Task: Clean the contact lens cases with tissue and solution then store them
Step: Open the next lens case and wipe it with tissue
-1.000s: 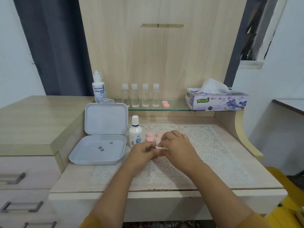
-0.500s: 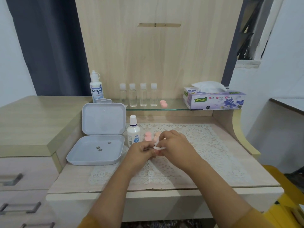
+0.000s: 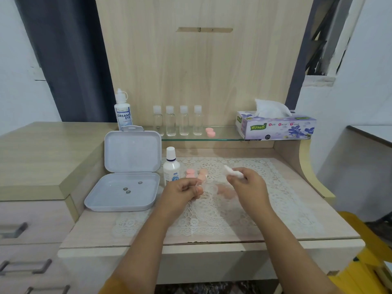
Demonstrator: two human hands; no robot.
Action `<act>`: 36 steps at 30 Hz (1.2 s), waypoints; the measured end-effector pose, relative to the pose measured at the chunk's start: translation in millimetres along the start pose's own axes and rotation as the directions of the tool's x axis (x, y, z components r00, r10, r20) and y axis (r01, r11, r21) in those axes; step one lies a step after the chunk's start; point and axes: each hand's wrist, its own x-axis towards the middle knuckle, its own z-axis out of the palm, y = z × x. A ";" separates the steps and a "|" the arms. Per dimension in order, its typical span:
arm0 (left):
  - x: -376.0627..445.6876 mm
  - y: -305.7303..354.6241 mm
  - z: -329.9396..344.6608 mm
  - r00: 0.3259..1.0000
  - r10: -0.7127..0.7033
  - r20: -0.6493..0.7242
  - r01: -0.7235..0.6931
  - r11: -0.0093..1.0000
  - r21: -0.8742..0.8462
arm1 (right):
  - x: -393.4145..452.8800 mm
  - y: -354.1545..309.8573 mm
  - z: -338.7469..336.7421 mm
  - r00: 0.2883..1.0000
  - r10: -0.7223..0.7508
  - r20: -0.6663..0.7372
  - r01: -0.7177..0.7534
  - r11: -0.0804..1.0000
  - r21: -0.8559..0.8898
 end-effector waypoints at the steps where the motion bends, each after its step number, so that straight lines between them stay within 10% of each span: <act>1: -0.1 0.2 -0.1 1.000 -0.002 -0.006 0.002 1.000 -0.005 | -2.2 3.5 1.7 1.000 0.007 0.017 -0.007 1.000 -0.006; 15: -0.3 1.3 -1.1 0.999 -0.001 0.048 0.002 1.000 -0.031 | -16.7 10.3 29.0 0.971 0.157 0.178 -0.224 0.854 0.469; 36: 2.0 -2.9 0.9 0.997 0.001 0.073 -0.007 0.997 0.079 | -7.9 -4.9 35.7 0.976 0.216 0.034 -0.216 0.921 0.323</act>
